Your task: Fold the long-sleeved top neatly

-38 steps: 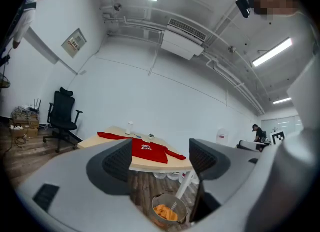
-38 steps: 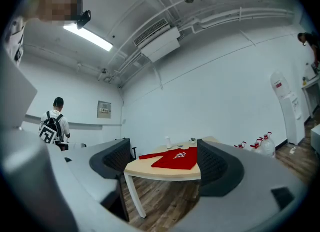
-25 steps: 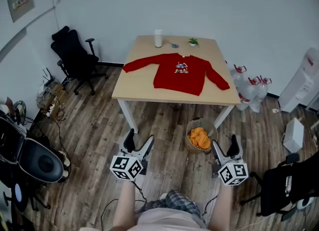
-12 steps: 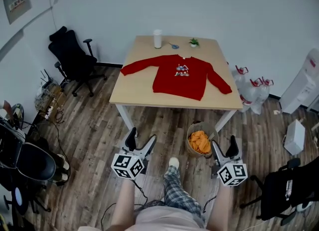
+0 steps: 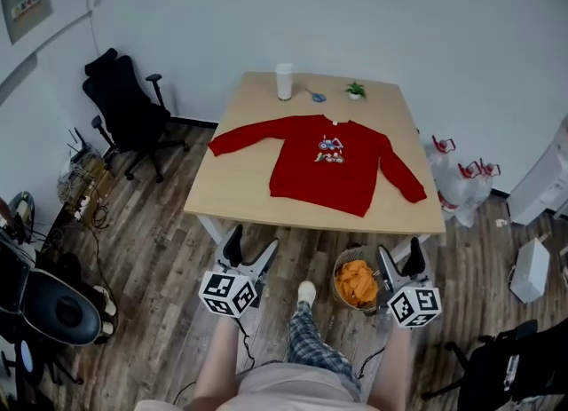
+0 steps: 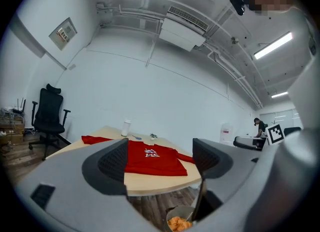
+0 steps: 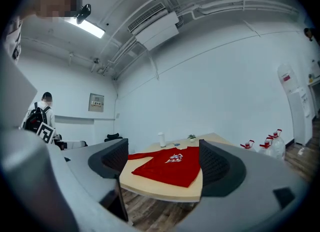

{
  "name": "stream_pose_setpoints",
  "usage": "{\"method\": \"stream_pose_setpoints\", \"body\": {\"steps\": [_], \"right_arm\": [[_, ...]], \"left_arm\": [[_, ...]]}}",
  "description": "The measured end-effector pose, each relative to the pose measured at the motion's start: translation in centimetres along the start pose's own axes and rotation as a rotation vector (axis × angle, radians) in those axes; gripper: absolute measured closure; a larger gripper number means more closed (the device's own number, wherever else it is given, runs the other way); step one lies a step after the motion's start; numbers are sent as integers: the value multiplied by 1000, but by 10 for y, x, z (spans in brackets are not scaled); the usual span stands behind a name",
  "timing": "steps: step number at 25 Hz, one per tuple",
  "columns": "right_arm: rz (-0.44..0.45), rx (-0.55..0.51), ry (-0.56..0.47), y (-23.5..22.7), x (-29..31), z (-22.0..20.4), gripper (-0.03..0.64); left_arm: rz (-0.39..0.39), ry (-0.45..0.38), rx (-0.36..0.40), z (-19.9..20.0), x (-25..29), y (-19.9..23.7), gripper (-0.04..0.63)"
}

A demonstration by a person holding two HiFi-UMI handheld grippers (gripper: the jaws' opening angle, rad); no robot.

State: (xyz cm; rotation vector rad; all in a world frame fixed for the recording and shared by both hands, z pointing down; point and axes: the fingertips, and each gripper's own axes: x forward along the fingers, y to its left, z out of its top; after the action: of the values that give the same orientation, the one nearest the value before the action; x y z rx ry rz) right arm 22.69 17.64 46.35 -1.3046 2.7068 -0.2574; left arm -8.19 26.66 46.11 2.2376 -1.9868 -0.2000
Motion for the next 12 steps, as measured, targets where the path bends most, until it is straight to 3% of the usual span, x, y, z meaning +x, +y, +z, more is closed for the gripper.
{"method": "stream_pose_setpoints", "body": {"steps": [8, 12], "right_arm": [[36, -3, 32, -60, 190, 20, 192], [58, -4, 50, -79, 267, 25, 195]], "left_arm": [[16, 3, 29, 39, 176, 66, 207], [36, 25, 25, 38, 243, 98, 207]]}}
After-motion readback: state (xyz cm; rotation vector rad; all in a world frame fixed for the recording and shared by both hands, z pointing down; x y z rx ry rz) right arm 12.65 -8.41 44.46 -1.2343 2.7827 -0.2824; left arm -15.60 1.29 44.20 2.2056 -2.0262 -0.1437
